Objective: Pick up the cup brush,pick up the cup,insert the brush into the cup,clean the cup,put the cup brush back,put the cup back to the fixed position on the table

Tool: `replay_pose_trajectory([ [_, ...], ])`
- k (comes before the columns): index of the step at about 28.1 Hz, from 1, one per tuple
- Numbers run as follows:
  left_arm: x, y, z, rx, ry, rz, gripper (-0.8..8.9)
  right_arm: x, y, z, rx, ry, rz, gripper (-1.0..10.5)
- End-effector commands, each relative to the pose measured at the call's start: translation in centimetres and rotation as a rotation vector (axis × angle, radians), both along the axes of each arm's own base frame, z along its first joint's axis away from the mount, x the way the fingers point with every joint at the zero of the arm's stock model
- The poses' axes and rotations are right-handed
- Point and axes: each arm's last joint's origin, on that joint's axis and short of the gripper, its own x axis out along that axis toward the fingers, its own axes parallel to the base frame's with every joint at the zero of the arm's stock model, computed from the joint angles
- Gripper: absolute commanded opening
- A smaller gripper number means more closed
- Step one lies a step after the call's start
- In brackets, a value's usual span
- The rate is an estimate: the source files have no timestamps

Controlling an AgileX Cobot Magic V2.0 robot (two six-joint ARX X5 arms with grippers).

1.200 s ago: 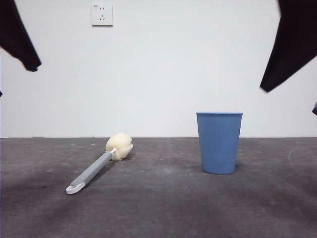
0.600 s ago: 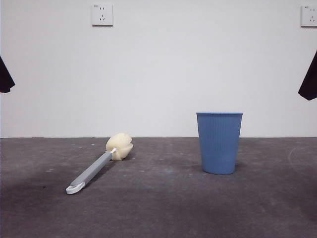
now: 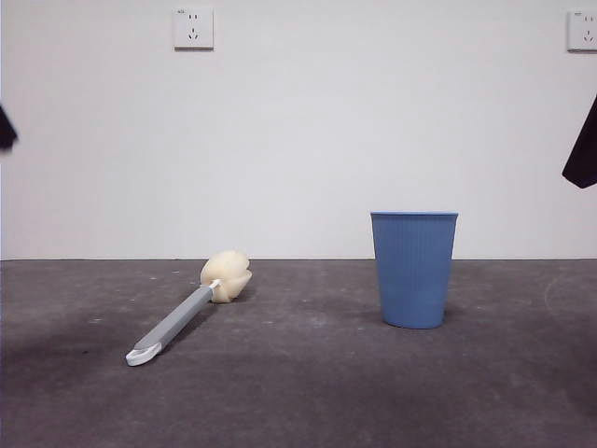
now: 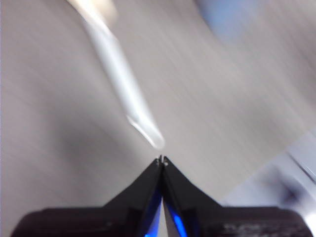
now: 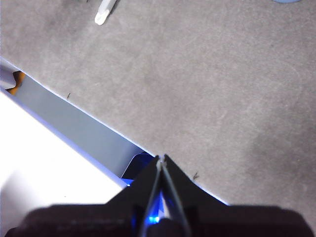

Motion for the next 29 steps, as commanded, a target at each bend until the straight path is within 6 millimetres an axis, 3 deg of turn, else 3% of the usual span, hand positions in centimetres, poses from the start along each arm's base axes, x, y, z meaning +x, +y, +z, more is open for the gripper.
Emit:
replay_pose_trajectory([
  [1, 0.2, 1.8, 1.1, 0.001, -0.27, 0.098, -0.03, 0.0, 0.0, 0.1, 0.009, 0.0, -0.005, 0.0],
  [4, -0.6, 4.5, 0.9, -0.058, -0.544, 0.289, -0.03, 0.0, 0.0, 0.1, 0.009, 0.0, -0.005, 0.0],
  [7, -1.4, 6.0, -1.9, -0.049, -0.631, 0.414, -0.03, 0.0, 0.0, 0.1, 0.009, 0.0, -0.005, 0.0],
  [9, -1.5, 6.5, -4.6, -0.027, -0.608, 0.465, -0.03, 0.0, 0.0, 0.1, 0.009, 0.0, -0.005, 0.0],
  [12, -1.4, 6.8, -7.0, -0.041, -0.572, 0.509, -0.03, 0.0, 0.0, 0.1, 0.009, 0.0, -0.005, 0.0],
  [18, -1.3, 7.0, -10.1, -0.064, -0.529, 0.541, -0.03, 0.0, 0.0, 0.1, 0.009, 0.0, -0.005, 0.0],
  [23, -1.3, 7.0, -11.4, -0.061, -0.473, 0.55, -0.03, 0.0, 0.0, 0.1, 0.009, 0.0, -0.005, 0.0],
  [29, -1.4, 7.0, -11.5, -0.064, -0.462, 0.552, -0.03, 0.0, 0.0, 0.1, 0.009, 0.0, -0.005, 0.0],
])
